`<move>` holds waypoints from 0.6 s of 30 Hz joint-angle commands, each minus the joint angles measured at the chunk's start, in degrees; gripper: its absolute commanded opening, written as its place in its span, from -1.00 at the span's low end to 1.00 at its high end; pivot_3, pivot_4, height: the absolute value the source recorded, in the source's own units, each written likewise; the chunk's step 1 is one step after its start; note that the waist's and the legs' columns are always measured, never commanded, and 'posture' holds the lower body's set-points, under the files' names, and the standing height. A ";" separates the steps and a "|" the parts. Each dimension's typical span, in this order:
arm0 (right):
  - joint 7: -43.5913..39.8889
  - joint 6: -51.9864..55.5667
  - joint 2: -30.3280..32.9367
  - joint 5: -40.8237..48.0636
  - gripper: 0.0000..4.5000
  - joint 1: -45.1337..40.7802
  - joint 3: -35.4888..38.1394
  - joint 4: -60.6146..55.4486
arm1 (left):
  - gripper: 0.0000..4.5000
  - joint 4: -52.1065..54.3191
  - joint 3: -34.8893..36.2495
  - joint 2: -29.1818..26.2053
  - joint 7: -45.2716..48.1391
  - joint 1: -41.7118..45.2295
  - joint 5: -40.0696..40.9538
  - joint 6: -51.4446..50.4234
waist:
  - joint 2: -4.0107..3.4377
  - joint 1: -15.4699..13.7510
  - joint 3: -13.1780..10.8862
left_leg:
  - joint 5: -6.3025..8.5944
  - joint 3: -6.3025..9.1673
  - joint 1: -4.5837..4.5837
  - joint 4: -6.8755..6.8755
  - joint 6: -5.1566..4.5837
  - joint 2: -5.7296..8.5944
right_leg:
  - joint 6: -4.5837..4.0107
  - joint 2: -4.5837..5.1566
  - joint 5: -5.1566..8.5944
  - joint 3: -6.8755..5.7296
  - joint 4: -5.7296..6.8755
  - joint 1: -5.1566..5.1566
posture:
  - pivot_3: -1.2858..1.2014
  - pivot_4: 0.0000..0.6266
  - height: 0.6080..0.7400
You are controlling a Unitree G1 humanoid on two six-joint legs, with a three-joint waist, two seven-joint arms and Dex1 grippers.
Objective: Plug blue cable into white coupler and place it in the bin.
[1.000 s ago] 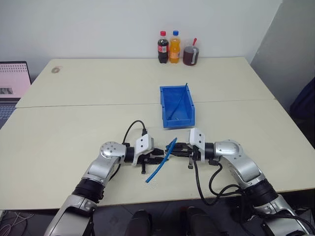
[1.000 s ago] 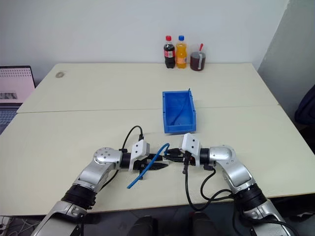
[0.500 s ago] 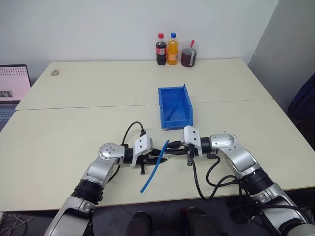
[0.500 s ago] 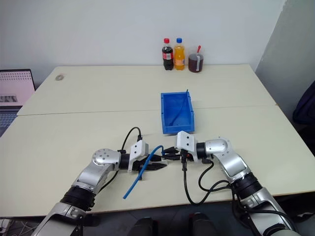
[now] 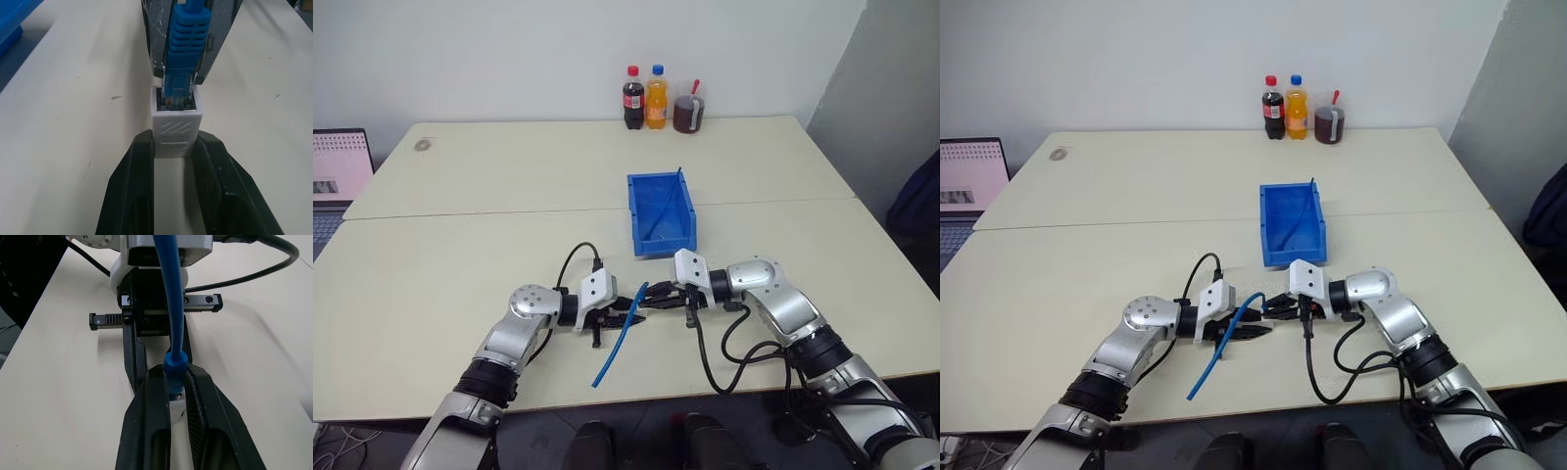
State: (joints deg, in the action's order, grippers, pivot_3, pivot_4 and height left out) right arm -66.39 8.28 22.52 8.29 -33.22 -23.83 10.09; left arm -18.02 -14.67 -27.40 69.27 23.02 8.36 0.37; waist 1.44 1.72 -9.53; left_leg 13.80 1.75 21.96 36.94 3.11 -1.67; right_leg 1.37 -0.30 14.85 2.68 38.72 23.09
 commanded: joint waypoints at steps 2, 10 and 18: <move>-0.58 2.48 0.22 -3.16 -0.92 4.32 -3.98 1.62 | -0.65 1.53 -1.36 0.46 0.14 -0.86 -0.70 -0.50 | -0.02 0.00 0.04 | 0.00 -0.01 0.00 0.00 0.00 0.00 | -0.01 0.00 0.01 0.01 -0.01 0.00 | 0.03 -0.52 1.00; 0.18 3.35 -0.49 -3.59 -0.92 5.90 -4.16 3.12 | -0.65 1.65 -1.21 0.56 0.25 -0.72 -0.82 -0.72 | -0.09 0.00 0.46 | 0.01 -0.02 -0.02 -0.07 0.00 0.00 | -0.06 0.00 0.05 0.01 -0.07 -0.01 | 0.03 -0.52 1.00; 1.34 4.13 -1.53 -2.78 -0.92 5.50 -2.68 4.15 | -0.65 1.83 -1.01 0.70 -0.35 -0.72 -1.06 -0.66 | -0.09 0.06 0.60 | 0.01 -0.01 -0.07 -0.10 0.00 -0.01 | -0.09 -0.01 0.07 0.00 -0.05 -0.02 | 0.03 -0.52 1.00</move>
State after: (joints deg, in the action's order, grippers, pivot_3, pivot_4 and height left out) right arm -64.73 8.77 21.25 7.84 -30.35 -23.16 10.30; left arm -17.55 -14.63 -27.45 69.22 22.68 7.71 -0.11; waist 1.35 1.78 -8.92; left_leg 13.81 1.74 21.89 36.84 3.11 -1.68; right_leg 1.28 -0.31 14.91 2.69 38.68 23.07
